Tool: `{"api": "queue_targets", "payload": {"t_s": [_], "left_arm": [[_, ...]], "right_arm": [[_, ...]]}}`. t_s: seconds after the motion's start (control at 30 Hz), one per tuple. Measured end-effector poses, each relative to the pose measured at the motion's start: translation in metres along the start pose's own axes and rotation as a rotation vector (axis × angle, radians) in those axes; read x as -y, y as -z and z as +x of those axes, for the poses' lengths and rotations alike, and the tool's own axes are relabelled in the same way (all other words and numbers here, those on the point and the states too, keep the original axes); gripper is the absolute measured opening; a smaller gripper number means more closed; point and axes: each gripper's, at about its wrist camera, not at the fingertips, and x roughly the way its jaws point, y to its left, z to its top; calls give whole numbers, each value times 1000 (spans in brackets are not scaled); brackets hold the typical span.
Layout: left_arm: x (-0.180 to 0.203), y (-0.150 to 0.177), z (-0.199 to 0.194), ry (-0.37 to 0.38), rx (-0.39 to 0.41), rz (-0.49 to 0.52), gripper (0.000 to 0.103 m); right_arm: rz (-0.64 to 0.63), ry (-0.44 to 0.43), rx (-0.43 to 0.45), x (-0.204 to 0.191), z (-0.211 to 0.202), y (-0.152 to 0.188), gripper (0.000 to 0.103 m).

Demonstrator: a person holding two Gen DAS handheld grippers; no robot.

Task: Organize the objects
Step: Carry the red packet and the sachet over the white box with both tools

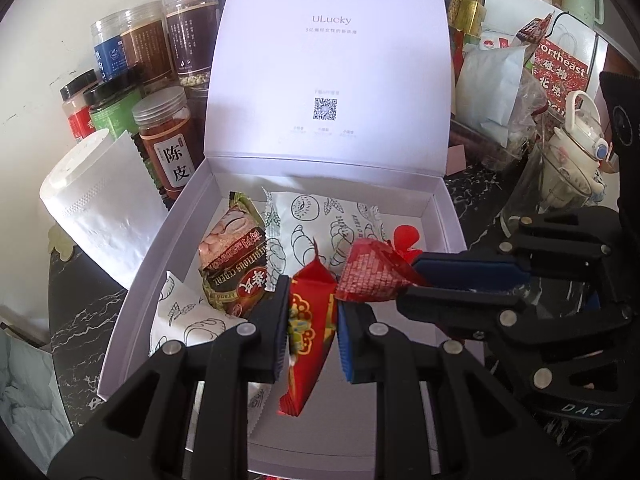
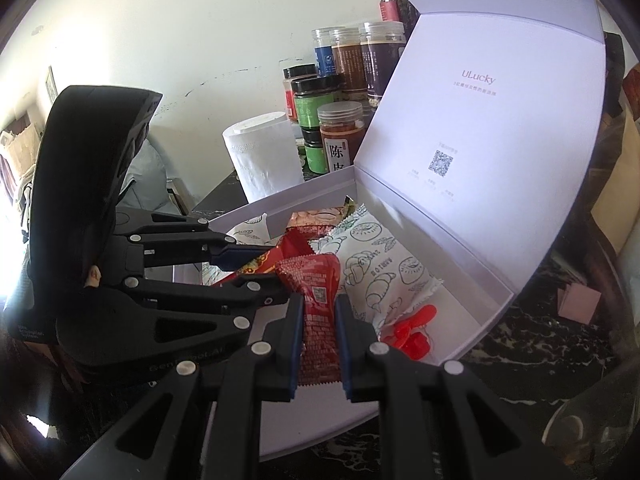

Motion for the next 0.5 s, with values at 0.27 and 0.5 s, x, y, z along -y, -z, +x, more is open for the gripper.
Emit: {"api": "queue_targets", "payload": {"t_s": [0.27, 0.5], "left_arm": [[-1, 3, 20, 1, -46, 4, 19], [1, 6, 26, -9, -65, 9, 19]], "right_arm": [[1, 1, -32, 5, 15, 3, 15], [-10, 18, -73, 7, 24, 7, 15]]}}
